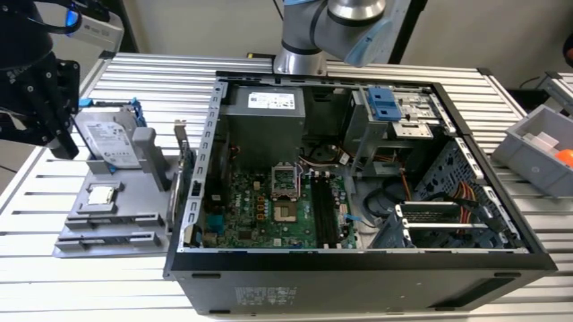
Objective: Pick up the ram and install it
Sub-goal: 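Pick up the ram and move it above insertion slot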
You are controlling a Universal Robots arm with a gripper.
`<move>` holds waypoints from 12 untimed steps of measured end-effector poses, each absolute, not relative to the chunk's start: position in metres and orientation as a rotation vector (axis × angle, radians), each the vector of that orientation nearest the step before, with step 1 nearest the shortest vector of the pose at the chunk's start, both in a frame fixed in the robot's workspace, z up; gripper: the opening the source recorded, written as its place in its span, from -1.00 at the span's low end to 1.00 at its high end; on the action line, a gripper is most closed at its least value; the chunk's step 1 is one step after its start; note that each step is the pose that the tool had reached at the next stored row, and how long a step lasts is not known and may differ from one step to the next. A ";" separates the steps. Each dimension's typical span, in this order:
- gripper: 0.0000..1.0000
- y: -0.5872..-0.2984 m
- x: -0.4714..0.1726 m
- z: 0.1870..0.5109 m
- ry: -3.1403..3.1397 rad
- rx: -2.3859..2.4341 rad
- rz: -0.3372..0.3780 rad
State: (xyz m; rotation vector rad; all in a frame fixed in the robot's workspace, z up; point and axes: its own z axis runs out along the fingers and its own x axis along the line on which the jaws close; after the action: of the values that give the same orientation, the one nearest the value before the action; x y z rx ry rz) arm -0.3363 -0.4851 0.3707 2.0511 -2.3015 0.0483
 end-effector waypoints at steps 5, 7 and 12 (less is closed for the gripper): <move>-1.00 -0.485 -0.336 0.371 -2.244 2.113 0.053; -1.00 -0.485 -0.336 0.371 -2.224 2.134 0.054; -1.00 -0.485 -0.336 0.371 -2.180 2.180 0.057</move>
State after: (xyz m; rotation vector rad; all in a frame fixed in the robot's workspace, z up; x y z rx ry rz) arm -0.3363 -0.4850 0.3707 2.1802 -2.1796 0.0566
